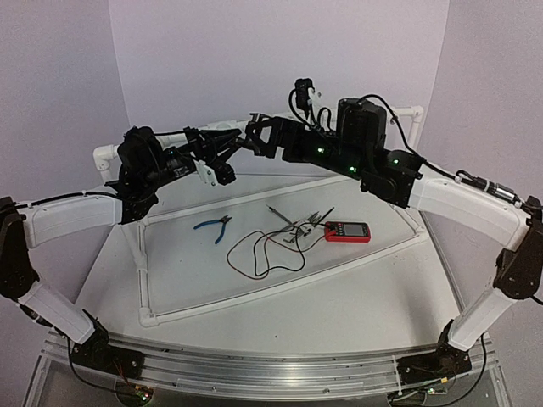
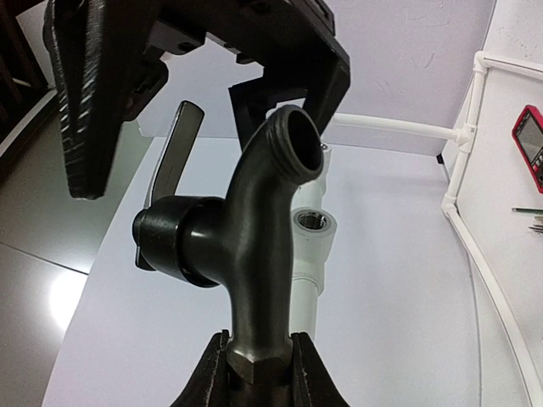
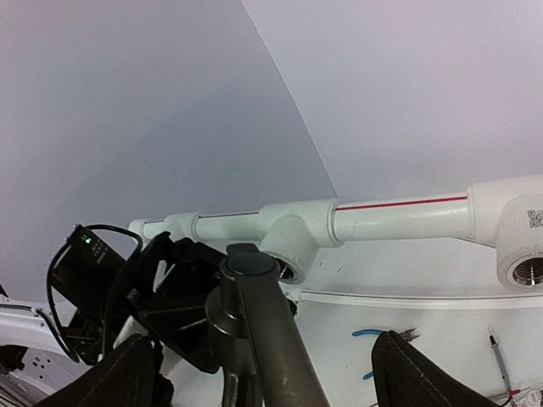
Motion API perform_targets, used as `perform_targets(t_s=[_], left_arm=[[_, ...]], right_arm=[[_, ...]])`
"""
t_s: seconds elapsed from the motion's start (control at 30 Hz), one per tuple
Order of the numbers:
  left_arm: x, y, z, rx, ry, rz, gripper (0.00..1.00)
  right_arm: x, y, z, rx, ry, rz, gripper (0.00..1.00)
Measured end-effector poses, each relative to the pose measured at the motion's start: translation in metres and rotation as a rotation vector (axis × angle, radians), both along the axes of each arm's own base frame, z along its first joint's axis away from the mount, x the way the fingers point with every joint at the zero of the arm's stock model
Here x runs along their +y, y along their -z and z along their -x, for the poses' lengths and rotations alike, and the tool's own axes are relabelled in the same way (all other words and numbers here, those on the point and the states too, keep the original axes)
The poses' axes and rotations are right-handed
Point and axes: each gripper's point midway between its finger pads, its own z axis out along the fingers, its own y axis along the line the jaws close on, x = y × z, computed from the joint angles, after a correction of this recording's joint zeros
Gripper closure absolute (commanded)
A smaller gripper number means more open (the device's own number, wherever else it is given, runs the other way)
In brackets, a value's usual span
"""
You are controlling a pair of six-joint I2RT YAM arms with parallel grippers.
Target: Install the water faucets
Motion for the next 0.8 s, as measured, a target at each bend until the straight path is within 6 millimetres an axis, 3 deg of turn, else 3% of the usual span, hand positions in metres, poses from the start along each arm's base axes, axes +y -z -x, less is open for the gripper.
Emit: perform_targets(t_s=[0.17, 0.37, 0.53, 0.67, 0.73, 0.8], left_arm=[[0.000, -0.002, 0.001, -0.033, -0.006, -0.005, 1.00], [0.000, -0.002, 0.001, -0.057, -0.010, -0.011, 1.00], [0.004, -0.002, -0.004, -0.062, -0.034, -0.014, 1.00], [0.005, -0.003, -0.006, -0.061, -0.045, -0.009, 1.00], [0.006, -0.003, -0.007, -0.063, -0.047, -0.008, 1.00], [0.005, -0.003, -0.007, -0.061, -0.048, -0.011, 0.76]], right_arm=[[0.001, -0.010, -0.003, 0.016, 0.015, -0.030, 0.24], [0.013, 0.008, -0.015, 0.046, 0.029, -0.014, 0.37], [0.027, 0.007, -0.021, 0.043, 0.012, -0.025, 0.64], [0.032, 0.000, -0.018, 0.042, -0.016, -0.049, 0.99], [0.033, 0.000, -0.017, 0.039, -0.024, -0.049, 1.00], [0.033, 0.000, -0.017, 0.036, -0.025, -0.046, 1.00]])
